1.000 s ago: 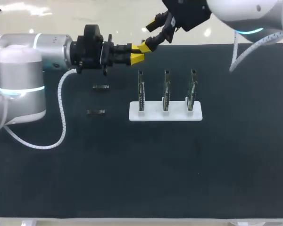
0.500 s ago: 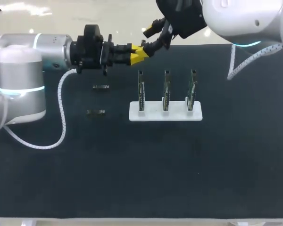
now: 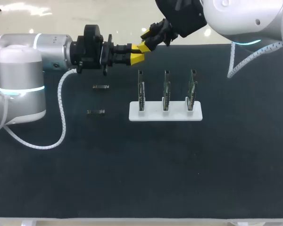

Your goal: Pick up the optical module with the left hand, and insert it into the network port with the right hand.

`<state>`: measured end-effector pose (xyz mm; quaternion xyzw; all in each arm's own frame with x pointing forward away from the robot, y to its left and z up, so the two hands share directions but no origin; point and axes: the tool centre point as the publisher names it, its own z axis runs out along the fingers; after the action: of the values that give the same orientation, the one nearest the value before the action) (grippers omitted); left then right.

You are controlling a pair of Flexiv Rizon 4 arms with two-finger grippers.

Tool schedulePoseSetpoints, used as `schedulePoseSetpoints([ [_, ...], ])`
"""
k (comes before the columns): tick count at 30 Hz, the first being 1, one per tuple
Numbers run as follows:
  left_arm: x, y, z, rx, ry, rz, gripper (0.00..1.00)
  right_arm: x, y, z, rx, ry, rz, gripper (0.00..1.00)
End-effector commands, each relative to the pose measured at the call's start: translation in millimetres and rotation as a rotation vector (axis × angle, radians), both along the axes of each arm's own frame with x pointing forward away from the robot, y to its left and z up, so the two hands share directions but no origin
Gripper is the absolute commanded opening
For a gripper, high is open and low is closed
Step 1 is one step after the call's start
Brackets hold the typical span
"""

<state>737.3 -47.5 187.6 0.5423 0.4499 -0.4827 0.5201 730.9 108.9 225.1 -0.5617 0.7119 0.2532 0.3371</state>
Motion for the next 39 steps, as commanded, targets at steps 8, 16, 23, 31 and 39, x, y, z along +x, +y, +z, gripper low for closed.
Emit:
schedulePoseSetpoints([
  [8,0.2,0,-0.5,-0.002,-0.002,0.000,0.00,4.9,4,-2,-0.001,-0.004,0.009,0.22],
  [16,0.2,0,-0.5,-0.002,-0.002,0.000,0.00,5.2,5,-2,-0.007,-0.008,0.011,0.00],
  [23,0.2,0,-0.5,-0.002,-0.002,0.000,1.00,5.1,5,-2,-0.010,-0.008,0.013,0.00],
  [31,0.2,0,-0.5,-0.002,-0.002,0.000,1.00,5.1,5,-2,-0.013,-0.010,0.015,0.00],
  [39,-1.1,24,3.9,0.055,-0.017,-0.003,1.00,5.5,5,-2,-0.016,-0.010,0.020,0.00],
])
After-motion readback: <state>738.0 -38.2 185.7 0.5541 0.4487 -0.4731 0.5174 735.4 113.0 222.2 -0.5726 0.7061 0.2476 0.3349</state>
